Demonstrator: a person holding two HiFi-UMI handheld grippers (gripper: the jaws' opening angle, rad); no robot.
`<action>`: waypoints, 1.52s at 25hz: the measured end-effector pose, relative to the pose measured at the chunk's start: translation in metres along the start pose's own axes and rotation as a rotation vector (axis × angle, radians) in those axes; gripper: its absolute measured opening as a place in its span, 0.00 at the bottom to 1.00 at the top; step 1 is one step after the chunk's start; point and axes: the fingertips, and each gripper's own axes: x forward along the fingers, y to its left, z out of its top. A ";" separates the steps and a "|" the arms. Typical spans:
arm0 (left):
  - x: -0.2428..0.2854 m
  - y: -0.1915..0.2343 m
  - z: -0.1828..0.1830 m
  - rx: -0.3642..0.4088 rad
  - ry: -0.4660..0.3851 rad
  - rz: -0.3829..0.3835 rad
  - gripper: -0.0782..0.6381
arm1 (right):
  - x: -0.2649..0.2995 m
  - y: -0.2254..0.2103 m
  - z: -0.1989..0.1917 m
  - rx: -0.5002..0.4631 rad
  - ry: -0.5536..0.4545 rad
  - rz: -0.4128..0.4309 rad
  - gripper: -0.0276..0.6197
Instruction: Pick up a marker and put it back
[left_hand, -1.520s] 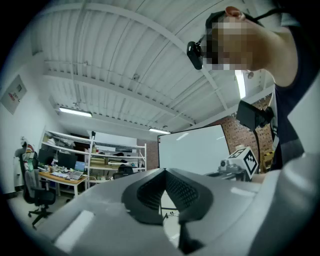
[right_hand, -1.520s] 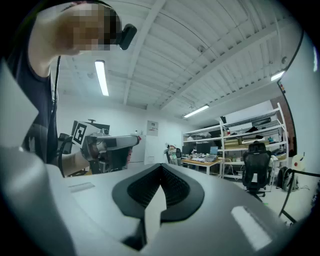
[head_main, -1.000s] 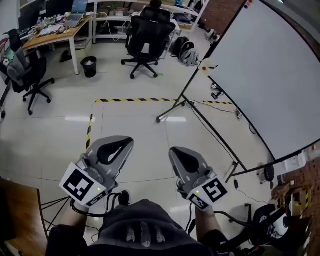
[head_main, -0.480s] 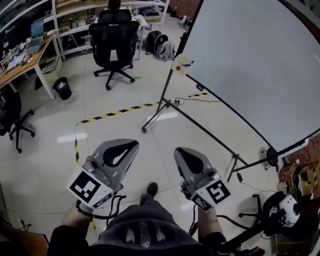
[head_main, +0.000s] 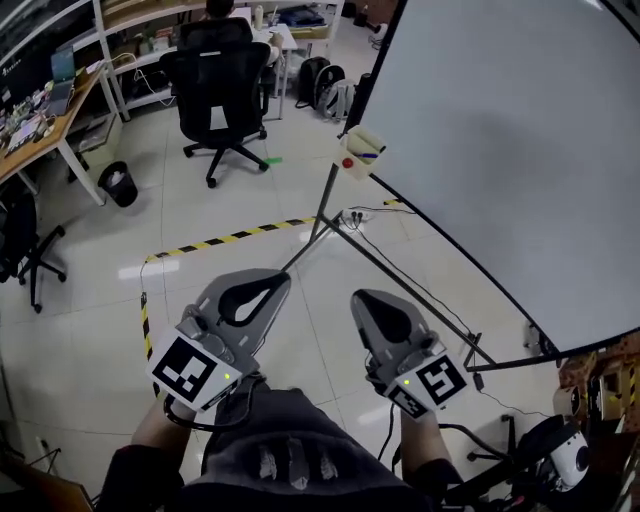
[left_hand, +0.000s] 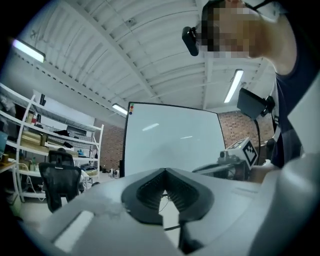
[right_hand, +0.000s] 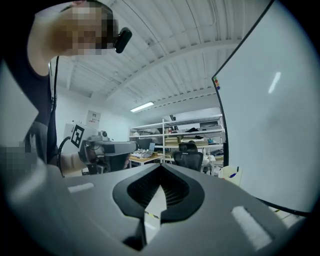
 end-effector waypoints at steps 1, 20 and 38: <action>0.012 0.010 -0.001 -0.008 -0.008 0.002 0.12 | 0.008 -0.012 0.000 0.000 0.006 0.000 0.05; 0.223 0.195 -0.036 -0.078 0.006 -0.222 0.12 | 0.157 -0.237 -0.008 -0.065 0.095 -0.253 0.05; 0.320 0.248 -0.081 -0.121 0.136 -0.035 0.12 | 0.230 -0.404 -0.093 -0.071 0.199 -0.211 0.32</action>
